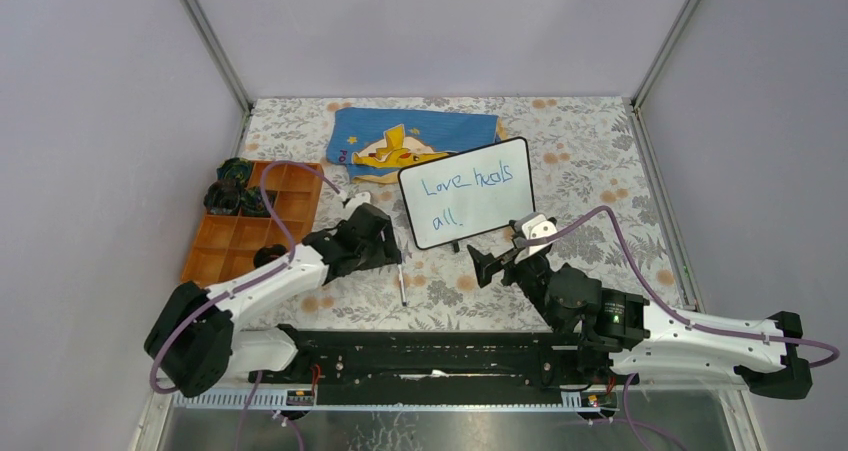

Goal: Write a sentence on the whiteboard
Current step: Place the whiteboard marker at the center of the board, then reset both arms

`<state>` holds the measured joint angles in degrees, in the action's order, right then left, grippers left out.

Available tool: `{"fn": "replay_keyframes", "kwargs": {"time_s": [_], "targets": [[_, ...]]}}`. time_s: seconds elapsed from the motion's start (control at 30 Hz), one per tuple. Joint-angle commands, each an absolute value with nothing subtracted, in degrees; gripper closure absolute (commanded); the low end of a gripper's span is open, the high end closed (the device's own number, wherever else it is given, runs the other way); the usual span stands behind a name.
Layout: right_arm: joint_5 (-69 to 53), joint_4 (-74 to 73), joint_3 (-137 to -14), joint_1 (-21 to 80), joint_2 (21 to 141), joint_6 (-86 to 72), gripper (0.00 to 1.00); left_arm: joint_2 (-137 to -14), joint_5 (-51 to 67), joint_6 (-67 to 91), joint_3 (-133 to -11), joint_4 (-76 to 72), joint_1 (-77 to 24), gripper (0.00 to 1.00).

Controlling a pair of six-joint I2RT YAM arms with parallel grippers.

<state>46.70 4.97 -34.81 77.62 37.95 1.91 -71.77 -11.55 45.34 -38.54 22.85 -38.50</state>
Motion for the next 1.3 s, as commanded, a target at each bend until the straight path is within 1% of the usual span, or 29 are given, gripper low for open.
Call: {"fn": "replay_keyframes", "kwargs": {"time_s": [0.0, 0.27, 0.37, 0.43, 0.5, 0.6, 0.7, 0.73, 0.8, 0.83, 0.87, 0.93, 1.03, 1.13, 1.2, 1.27], "targets": [[47.94, 5.63, -37.5, 77.78, 37.67, 3.57, 0.0, -66.82, -15.8, 44.61, -42.37, 27.86, -38.13, 0.23], [46.75, 5.89, -44.08, 77.5, 44.33, 6.14, 0.0, -55.83, -22.61, 40.04, -47.15, 29.44, -38.14, 0.16], [43.61, 5.21, -48.09, 74.7, 48.84, 6.24, 0.0, -53.99, -25.31, 37.91, -48.48, 28.35, -38.19, 0.12], [37.48, 2.16, -52.33, 69.01, 52.37, 2.82, 0.0, -53.26, -27.69, 38.43, -49.79, 28.36, -38.19, 0.08], [30.48, -2.64, -57.66, 62.02, 56.09, -2.66, 0.0, -52.7, -30.87, 40.32, -51.15, 28.38, -38.2, 0.02], [28.01, -6.52, -64.71, 55.32, 61.57, -9.98, 0.0, -52.79, -37.6, 46.09, -53.01, 29.73, -38.28, 0.01], [26.54, -14.94, -73.53, 48.17, 66.92, -20.6, 0.0, -54.08, -40.63, 48.6, -55.21, 32.34, -38.38, 0.01], [24.47, -18.51, -75.86, 43.69, 67.98, -24.13, 0.0, -54.92, -41.18, 50.06, -56.52, 34.38, -38.45, 0.01], [21.73, -20.97, -77.9, 37.56, 68.59, -30.83, 0.0, -57.04, -42.61, 53.63, -59.92, 40.36, -38.53, 0.01], [22.8, -21.99, -78.71, 35.16, 68.32, -33.82, 0.0, -58.24, -43.33, 56.63, -61.82, 43.53, -38.58, 0.01], [26.66, -22.61, -79.27, 34.32, 67.84, -35.84, 0.0, -59.25, -43.4, 57.92, -63.55, 45.59, -38.66, 0.01], [35.93, -22.84, -79.74, 34.19, 66.44, -36.53, 0.0, -60.55, -43.19, 55.43, -65.9, 46.05, -38.67, 0.01], [42.24, -19.5, -79.07, 34.24, 62.93, -30.91, 0.0, -62.67, -43.48, 48.62, -70.81, 46.05, -38.64, 0.01], [52.62, -13.1, -74.6, 34.93, 58.63, -27.3, 0.0, -64.79, -40.95, 36.02, -76.57, 44.92, -38.65, 0.01], [60.5, -9.82, -72.24, 35.64, 56.35, -24.69, 0.0, -65.6, -39.7, 31.26, -78.97, 44.12, -38.67, 0.01], [62.76, -5.19, -70.55, 36.42, 54.27, -17.74, 0.0, -65.3, -39.82, 28.07, -80.31, 42.52, -38.67, 0.01]]}}
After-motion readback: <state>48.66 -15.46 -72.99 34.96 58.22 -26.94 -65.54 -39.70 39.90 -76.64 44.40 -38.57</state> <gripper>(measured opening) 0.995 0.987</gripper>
